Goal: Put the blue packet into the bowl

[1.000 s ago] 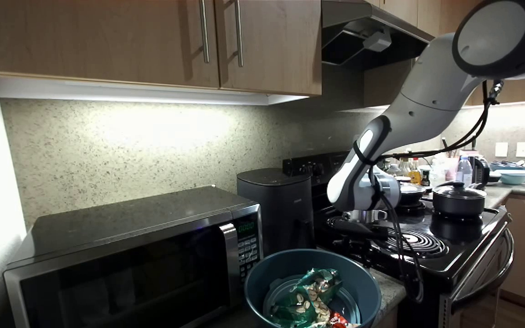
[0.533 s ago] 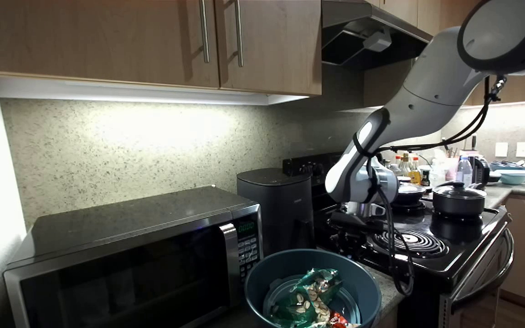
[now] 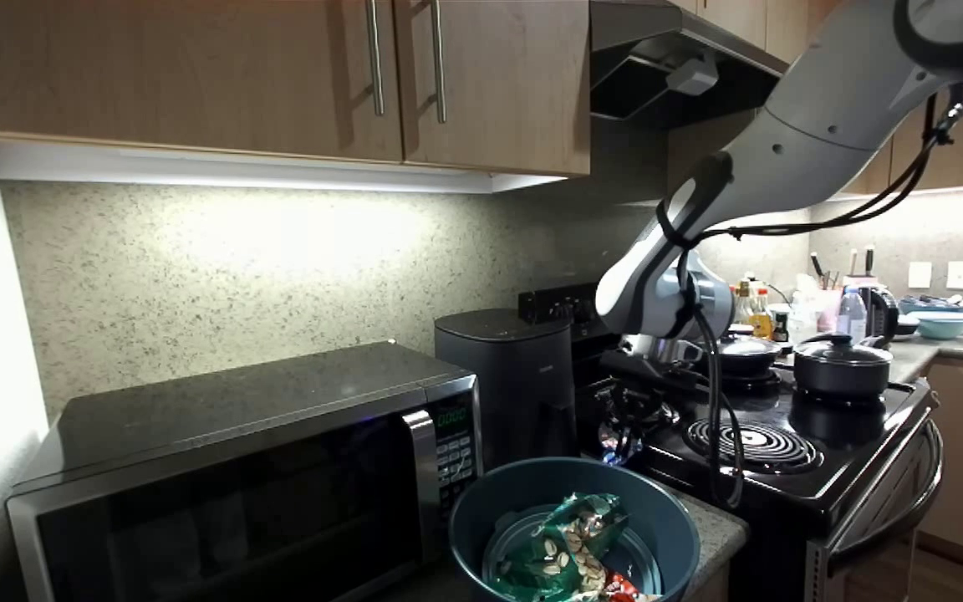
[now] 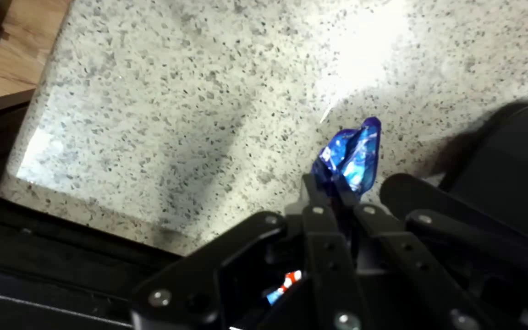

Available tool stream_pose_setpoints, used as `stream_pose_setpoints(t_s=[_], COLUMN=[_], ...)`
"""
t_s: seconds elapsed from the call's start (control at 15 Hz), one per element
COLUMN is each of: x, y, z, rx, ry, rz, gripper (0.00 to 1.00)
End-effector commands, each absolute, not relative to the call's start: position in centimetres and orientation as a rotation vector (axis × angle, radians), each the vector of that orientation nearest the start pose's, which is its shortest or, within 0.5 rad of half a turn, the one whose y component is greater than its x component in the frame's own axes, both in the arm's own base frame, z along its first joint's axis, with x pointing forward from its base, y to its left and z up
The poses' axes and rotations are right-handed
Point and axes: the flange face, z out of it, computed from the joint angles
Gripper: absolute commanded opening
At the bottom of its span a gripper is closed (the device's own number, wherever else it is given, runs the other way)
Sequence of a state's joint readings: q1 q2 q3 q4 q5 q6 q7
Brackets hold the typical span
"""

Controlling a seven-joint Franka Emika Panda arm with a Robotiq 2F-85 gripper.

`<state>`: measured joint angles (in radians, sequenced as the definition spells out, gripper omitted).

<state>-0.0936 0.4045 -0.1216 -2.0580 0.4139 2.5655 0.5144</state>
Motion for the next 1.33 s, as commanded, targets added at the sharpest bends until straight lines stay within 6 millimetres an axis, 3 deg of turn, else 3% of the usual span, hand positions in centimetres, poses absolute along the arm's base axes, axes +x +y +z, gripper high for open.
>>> stream_pose_setpoints(t_s=[0.0,0.27,0.67,1.0,1.27], x=[56.3,54.5,52.0,50.5,50.8], y=[-11.1,-7.8,-1.1,5.2,7.0], z=[29.3,32.1,33.9,33.2,30.9], rx=[-2.585,-2.679,-2.851,-2.892,-2.895], ry=[1.409,1.292,1.063,0.714,0.557], rz=[-0.276,-0.238,0.019,0.309,0.445], gripper=[0.07,0.08,0.08,0.07,0.08])
